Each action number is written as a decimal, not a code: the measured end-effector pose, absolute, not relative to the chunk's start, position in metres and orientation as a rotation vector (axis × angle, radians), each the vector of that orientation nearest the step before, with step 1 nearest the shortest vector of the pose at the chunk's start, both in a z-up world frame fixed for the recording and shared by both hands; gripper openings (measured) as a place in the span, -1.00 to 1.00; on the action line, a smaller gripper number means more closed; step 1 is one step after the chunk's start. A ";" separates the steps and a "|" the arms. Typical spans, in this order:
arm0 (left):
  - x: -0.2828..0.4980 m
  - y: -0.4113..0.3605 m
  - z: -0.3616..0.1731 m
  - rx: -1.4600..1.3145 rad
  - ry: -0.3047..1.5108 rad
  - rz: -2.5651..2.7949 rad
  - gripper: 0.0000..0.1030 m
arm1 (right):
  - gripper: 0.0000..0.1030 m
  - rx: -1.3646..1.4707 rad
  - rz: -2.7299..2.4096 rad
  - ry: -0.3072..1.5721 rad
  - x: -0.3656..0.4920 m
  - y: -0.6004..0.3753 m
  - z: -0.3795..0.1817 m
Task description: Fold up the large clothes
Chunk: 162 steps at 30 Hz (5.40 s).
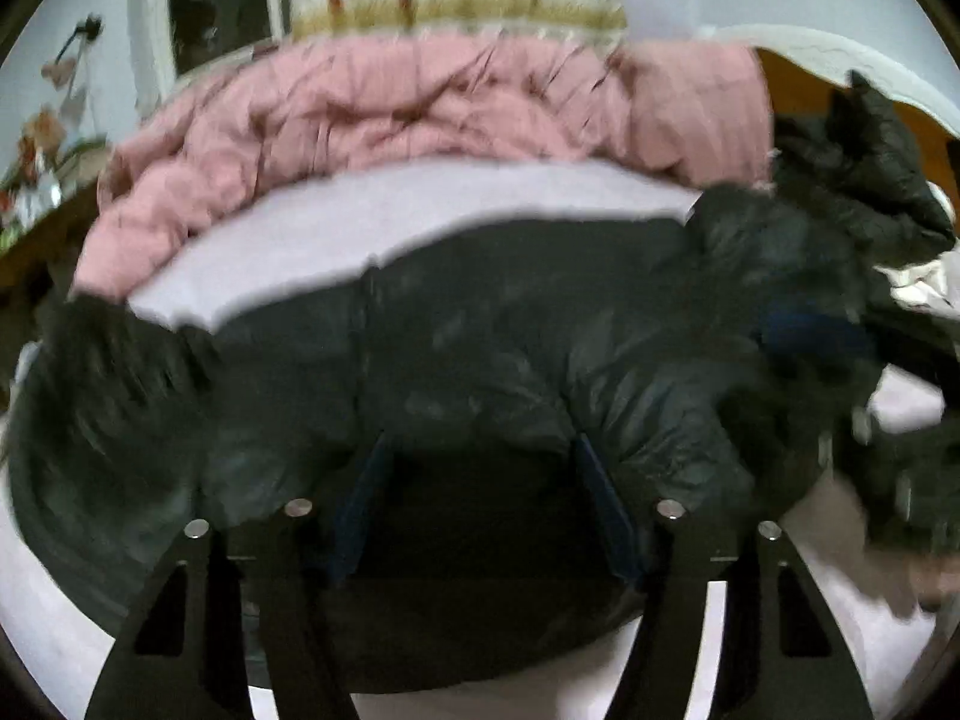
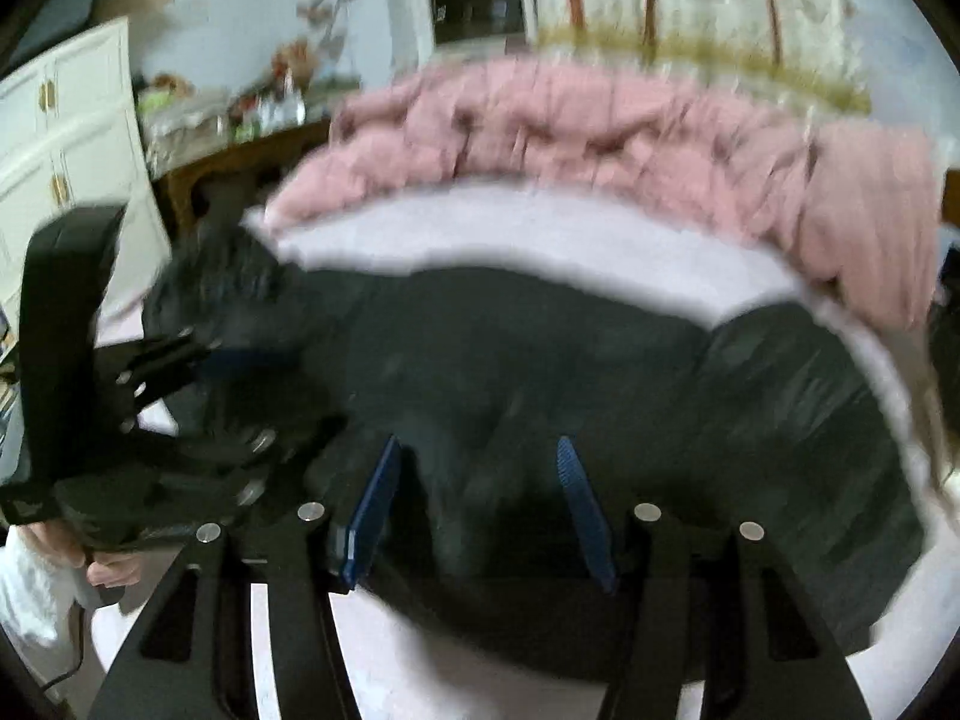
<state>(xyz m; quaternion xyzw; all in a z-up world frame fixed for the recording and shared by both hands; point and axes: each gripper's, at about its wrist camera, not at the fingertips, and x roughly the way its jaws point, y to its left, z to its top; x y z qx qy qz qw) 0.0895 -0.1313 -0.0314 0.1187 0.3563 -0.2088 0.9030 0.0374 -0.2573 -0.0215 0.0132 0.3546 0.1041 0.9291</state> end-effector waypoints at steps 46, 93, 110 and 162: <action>0.080 0.032 0.051 -0.103 0.421 -0.193 0.24 | 0.70 0.268 -0.150 0.591 -0.020 -0.358 -0.019; 0.088 0.154 0.060 -0.256 0.522 -0.072 -0.02 | -0.58 0.382 0.302 0.688 0.142 0.004 0.019; 0.093 0.145 0.058 -0.262 0.544 -0.089 0.01 | -0.40 0.176 0.373 0.637 0.097 0.000 0.003; 0.171 0.146 -0.052 -0.591 0.932 -0.396 0.74 | 0.83 0.629 0.391 0.684 0.115 -0.192 -0.036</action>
